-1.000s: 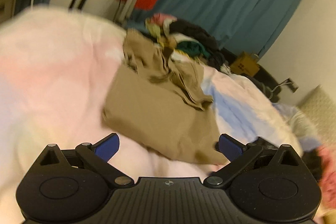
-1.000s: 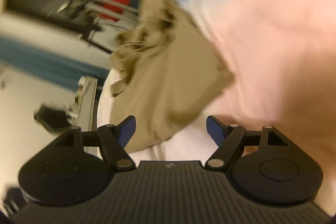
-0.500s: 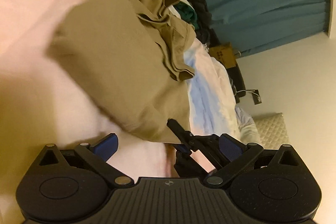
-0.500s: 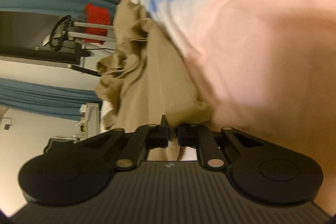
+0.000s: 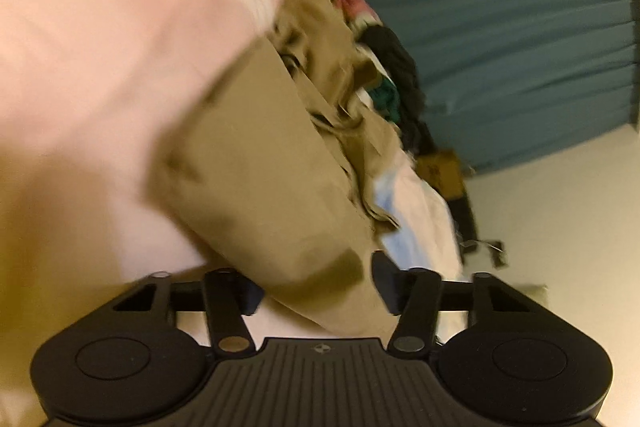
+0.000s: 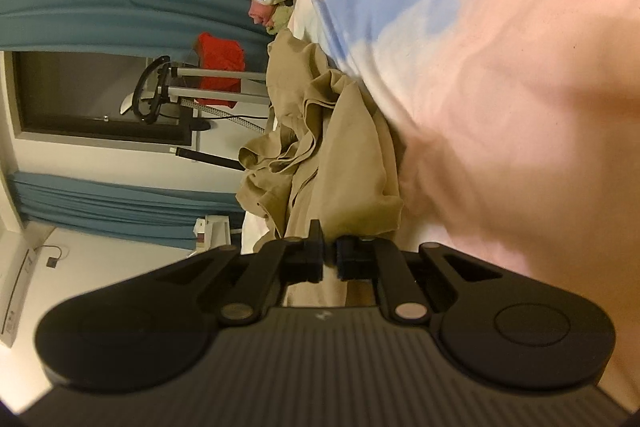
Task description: Fold clothes
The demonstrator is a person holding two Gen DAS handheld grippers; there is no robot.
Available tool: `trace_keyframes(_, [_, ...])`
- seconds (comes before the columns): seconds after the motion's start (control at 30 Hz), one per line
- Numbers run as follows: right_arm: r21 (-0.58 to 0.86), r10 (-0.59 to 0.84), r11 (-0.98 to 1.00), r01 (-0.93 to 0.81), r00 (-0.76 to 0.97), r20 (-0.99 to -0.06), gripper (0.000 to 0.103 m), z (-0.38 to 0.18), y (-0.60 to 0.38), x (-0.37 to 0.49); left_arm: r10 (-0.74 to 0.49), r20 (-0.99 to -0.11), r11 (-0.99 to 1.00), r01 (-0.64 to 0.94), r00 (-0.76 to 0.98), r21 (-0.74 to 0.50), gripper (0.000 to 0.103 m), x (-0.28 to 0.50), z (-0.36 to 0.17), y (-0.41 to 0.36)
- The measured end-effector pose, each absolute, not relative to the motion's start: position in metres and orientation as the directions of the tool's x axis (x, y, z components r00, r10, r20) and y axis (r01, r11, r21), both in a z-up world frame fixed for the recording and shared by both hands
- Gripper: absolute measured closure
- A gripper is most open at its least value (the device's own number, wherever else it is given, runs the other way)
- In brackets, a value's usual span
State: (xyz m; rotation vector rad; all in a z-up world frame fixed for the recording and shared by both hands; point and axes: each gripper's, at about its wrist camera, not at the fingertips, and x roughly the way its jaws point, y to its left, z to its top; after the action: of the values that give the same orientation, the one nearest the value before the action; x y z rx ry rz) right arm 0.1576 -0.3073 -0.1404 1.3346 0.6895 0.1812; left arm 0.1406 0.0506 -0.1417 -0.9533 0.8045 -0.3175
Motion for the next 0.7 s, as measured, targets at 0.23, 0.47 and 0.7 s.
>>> trace_keyframes(0.23, [0.911,0.467,0.323,0.256,0.794,-0.389,0.095,-0.143,-0.303,0.158,-0.496,-0.485,0.563,-0.159,0.720,-0.811,0.071,0.139,-0.146,0.069])
trace_keyframes(0.47, [0.888,0.452,0.402,0.225,0.795,-0.405,0.095,-0.140,-0.295,0.156,-0.472,-0.446,0.572,-0.120,0.760,-0.811,0.093,0.133,-0.128,0.076])
trace_keyframes(0.7, [0.869,0.434,0.475,0.141,0.821,-0.370,0.095,-0.081,-0.287,0.128,-0.476,-0.411,0.642,-0.012,0.778,-0.766,0.095,0.104,-0.067,0.081])
